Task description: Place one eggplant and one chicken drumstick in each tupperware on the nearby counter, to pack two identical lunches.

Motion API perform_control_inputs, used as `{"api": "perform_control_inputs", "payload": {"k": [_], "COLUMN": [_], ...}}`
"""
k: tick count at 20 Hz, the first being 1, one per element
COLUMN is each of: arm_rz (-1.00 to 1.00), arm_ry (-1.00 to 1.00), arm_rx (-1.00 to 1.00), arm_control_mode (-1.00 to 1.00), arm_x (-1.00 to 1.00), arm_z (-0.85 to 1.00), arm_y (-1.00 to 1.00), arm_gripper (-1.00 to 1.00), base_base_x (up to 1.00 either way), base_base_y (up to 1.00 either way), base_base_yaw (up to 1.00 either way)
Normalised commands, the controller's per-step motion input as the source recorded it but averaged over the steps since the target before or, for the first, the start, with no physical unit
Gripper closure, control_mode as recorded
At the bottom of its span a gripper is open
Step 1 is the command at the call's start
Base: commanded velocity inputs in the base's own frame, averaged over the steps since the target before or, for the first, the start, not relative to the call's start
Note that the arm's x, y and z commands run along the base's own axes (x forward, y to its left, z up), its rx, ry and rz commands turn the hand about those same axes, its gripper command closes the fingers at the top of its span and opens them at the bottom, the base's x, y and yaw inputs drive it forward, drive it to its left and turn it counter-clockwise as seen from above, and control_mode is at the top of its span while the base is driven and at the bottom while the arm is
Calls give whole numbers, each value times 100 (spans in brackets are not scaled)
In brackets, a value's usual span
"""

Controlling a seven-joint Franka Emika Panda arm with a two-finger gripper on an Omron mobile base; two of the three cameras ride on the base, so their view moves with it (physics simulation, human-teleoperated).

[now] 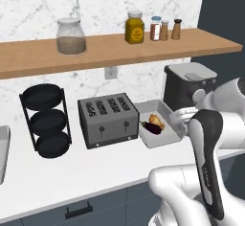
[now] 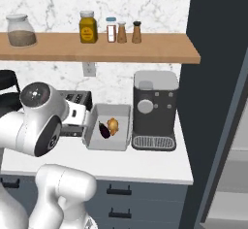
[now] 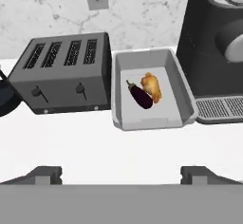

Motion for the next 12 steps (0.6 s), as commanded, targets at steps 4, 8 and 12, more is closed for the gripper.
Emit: {"api": "perform_control_inputs", "payload": {"k": [4,8,12], "arm_rz": [6,0,0], "arm_ry": [7,0,0], "arm_rx": [2,0,0], "arm_control_mode": [100,100,100], "arm_x": [-41,0,0], "arm_z": [-45,0,0], "arm_y": [18,0,0], "arm_gripper": [-100,-100,-100], "base_base_x": [-25,-100,-74], "base_base_y": [10,0,-76], "base_base_yaw": [0,-1,-18]}}
